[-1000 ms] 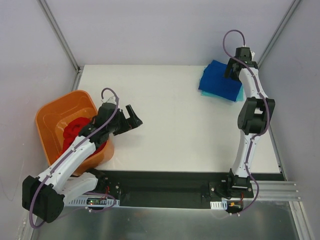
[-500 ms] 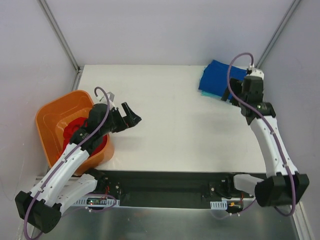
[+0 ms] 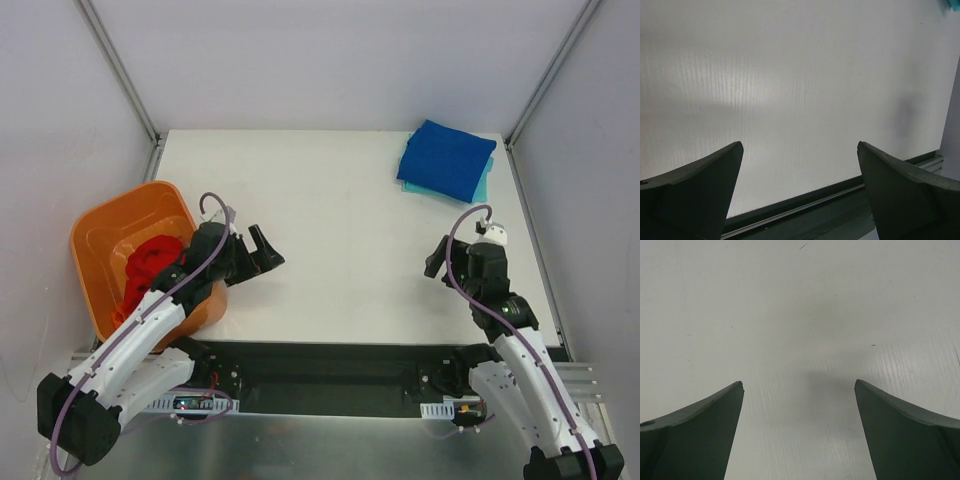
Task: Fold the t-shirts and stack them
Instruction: Put the neatly folded tshirt into the corner of the board with the right arm
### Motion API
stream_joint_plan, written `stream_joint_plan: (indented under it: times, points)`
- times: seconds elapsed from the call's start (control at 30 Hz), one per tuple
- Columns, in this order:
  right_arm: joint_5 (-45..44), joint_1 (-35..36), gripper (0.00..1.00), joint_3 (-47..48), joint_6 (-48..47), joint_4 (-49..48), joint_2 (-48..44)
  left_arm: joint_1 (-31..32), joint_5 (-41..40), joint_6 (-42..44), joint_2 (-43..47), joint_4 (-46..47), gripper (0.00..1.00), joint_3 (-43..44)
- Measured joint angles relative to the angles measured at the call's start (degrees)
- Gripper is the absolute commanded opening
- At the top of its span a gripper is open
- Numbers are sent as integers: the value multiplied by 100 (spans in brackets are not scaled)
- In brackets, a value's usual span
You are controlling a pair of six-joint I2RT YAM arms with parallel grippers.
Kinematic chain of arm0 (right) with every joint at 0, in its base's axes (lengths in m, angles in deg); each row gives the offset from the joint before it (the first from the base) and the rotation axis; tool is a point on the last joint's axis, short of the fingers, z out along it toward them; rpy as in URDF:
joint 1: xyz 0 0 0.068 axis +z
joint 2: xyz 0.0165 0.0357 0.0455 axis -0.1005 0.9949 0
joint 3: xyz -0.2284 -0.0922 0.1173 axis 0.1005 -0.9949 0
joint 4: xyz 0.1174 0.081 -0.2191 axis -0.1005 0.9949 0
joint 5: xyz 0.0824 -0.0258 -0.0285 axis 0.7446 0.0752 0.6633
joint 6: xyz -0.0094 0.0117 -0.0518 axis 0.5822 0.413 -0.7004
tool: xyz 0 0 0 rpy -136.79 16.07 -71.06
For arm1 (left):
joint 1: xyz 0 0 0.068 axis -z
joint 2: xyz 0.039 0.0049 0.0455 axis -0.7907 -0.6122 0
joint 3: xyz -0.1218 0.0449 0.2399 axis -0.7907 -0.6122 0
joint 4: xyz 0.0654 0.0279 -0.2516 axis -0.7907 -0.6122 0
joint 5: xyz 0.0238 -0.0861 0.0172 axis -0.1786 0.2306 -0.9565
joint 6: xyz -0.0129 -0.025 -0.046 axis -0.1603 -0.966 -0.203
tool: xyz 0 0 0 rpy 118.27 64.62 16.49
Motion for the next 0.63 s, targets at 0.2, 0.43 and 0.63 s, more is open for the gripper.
stream_joint_plan:
  times: [0.2, 0.43, 0.63]
  points:
    - [-52, 4, 97, -210, 37, -35, -424, 184, -42, -101, 4, -17, 99, -85]
    - [-79, 7, 97, -210, 39, -28, -424, 525, -260, -310, 46, -22, 99, -162]
    - [-81, 7, 97, -232, 24, 17, -573, 935, -540, -479, -197, 55, 99, -153]
